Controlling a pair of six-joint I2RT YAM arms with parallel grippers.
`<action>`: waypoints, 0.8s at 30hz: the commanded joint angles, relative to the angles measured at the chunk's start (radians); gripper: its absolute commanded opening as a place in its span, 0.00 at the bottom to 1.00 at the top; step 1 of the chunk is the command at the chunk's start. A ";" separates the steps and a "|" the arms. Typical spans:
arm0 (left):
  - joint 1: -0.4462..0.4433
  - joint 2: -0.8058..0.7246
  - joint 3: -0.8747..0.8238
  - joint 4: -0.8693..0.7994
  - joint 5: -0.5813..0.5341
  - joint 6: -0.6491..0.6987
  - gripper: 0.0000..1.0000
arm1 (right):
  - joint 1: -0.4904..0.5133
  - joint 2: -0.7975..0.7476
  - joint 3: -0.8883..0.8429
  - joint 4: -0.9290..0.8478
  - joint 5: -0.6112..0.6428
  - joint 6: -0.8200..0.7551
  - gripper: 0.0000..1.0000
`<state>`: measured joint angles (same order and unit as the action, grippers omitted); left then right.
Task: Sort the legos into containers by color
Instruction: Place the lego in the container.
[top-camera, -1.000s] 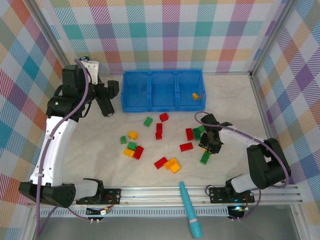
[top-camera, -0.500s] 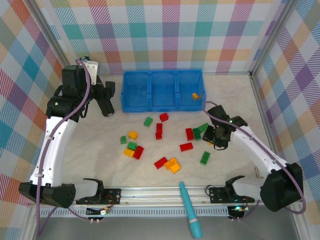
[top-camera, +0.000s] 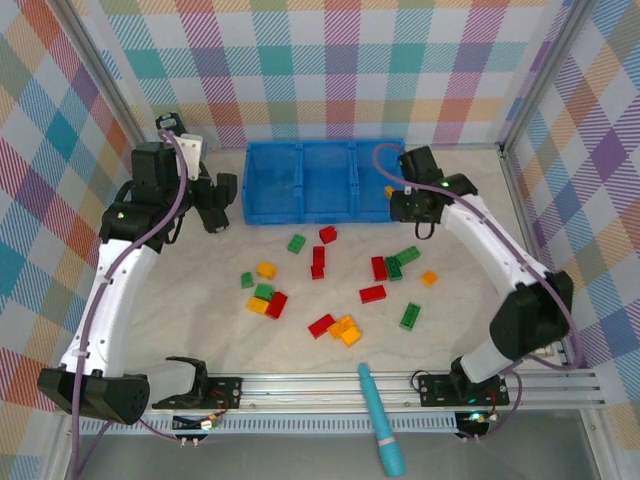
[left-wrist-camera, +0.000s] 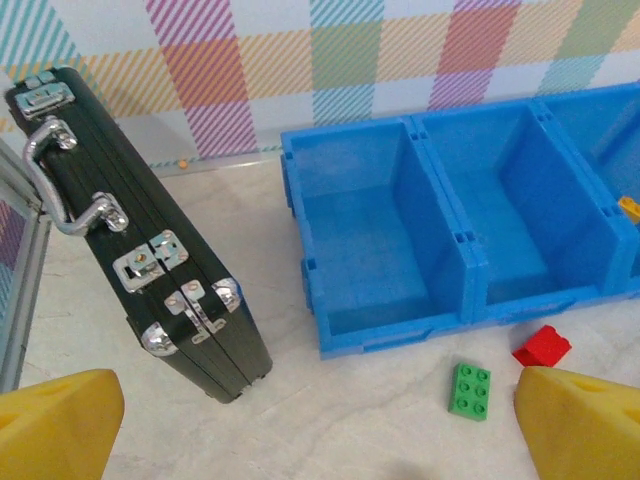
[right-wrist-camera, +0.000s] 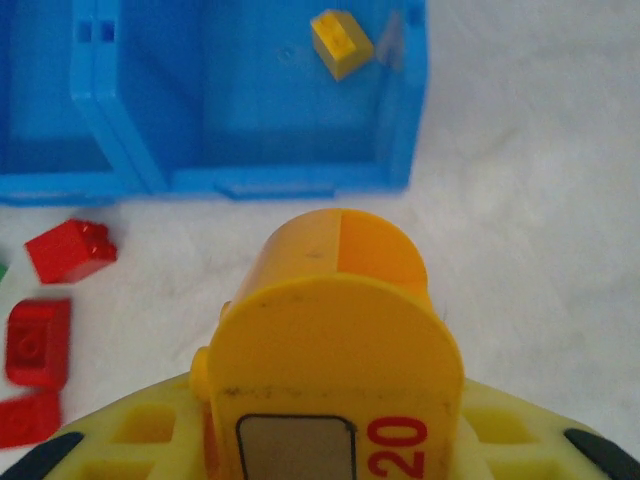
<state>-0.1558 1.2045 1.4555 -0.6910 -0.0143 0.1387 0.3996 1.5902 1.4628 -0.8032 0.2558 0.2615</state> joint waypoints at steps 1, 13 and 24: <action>-0.005 -0.029 -0.006 0.082 -0.054 -0.031 1.00 | -0.008 0.089 0.063 0.183 0.016 -0.181 0.30; -0.007 0.035 0.089 0.029 -0.082 -0.141 1.00 | -0.066 0.446 0.269 0.360 -0.095 -0.318 0.34; -0.007 0.033 0.194 -0.071 -0.090 -0.199 1.00 | -0.065 0.538 0.281 0.377 -0.092 -0.253 0.48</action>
<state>-0.1558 1.2461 1.6176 -0.7143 -0.0891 -0.0410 0.3347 2.1338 1.7229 -0.4526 0.1818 -0.0128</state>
